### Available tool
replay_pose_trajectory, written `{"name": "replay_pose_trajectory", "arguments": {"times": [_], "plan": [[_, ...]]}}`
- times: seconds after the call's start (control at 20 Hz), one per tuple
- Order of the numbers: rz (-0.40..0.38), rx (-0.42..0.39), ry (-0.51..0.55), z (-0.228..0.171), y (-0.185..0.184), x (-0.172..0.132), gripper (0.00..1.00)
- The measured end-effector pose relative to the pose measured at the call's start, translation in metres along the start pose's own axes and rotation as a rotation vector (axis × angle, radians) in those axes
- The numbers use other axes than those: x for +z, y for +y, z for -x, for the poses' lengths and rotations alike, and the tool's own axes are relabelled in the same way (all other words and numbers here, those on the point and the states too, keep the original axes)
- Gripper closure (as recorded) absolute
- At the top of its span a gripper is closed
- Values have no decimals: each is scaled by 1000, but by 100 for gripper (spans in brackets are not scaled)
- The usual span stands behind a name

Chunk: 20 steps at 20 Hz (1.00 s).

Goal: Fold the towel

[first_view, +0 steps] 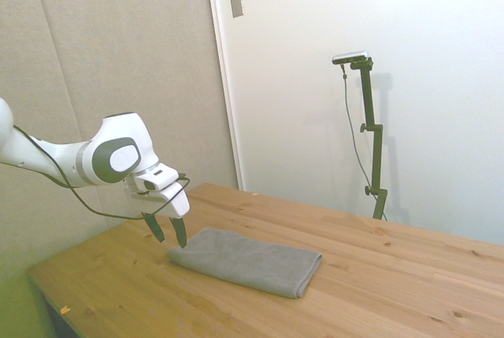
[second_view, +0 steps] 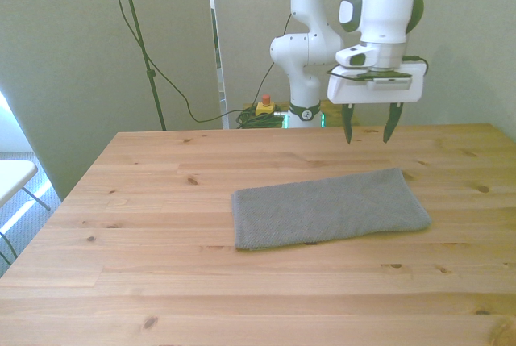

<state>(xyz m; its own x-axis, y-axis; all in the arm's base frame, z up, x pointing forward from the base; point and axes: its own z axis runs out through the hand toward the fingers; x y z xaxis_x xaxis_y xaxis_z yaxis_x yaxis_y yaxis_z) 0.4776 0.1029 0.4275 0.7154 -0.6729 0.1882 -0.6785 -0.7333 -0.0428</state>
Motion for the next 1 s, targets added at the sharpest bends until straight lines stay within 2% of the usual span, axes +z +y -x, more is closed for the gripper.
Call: {"name": "replay_pose_trajectory", "arguments": {"times": [0.25,0.45,0.7,1.0], "plan": [[49,-11,77,26,-53,12,0],[124,-18,107,45,-78,31,0],[185,-17,135,46,-91,60,0],[207,-24,145,44,-96,74,0]]}}
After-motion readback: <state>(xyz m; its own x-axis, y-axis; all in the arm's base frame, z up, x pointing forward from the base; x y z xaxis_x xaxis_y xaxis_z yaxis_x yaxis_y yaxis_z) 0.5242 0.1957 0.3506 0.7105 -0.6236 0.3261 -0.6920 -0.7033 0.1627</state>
